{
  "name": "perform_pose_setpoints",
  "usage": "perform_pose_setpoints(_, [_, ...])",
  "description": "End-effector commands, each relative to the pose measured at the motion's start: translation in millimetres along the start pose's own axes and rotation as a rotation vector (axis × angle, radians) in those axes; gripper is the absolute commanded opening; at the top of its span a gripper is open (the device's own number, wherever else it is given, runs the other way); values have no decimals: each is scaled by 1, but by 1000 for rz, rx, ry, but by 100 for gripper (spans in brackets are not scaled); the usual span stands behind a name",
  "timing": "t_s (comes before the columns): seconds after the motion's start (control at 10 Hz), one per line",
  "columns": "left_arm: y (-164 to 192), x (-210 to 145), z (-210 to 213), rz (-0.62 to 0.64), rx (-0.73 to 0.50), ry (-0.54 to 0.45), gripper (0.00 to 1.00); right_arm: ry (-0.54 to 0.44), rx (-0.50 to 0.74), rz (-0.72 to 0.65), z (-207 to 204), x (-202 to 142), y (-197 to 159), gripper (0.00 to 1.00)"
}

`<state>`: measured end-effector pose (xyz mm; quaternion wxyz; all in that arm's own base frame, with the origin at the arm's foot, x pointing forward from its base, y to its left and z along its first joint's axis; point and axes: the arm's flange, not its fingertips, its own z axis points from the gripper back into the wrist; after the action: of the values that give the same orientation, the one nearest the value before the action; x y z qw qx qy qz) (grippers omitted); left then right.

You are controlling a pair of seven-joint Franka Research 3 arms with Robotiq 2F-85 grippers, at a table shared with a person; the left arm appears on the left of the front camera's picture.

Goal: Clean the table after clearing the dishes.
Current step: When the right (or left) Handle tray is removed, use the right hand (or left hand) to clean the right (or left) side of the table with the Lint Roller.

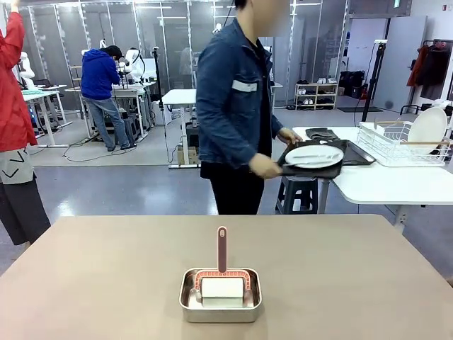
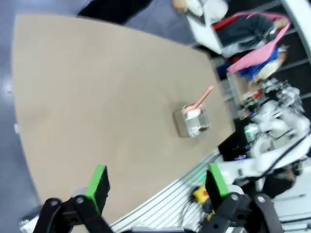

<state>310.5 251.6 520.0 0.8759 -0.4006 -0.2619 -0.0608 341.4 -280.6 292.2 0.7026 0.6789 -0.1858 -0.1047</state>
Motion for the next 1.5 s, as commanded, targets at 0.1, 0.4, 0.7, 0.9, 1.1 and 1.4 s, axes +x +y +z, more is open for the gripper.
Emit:
perform_pose_setpoints(0.1, [-125, 79, -93, -332, 270, 264, 100, 4, -13, -3, 0, -2, 3, 100])
perform_pose_setpoints(0.4, [-215, 103, -231, -730, 447, 544, 100, 4, -13, -3, 0, -2, 3, 100])
perform_pose_setpoints(0.7, [-252, 88, -328, -972, 407, 736, 100, 4, -13, -3, 0, -2, 3, 100])
perform_pose_setpoints(0.9, [-258, 75, -327, -971, 345, 727, 100, 4, -13, -3, 0, -2, 3, 100])
perform_pose_setpoints(1.1, [-259, 73, -353, -954, 402, 770, 100, 4, -13, -3, 0, -2, 3, 100])
perform_pose_setpoints(1.4, [-258, 72, -354, -960, 385, 771, 100, 4, -13, -3, 0, -2, 3, 100])
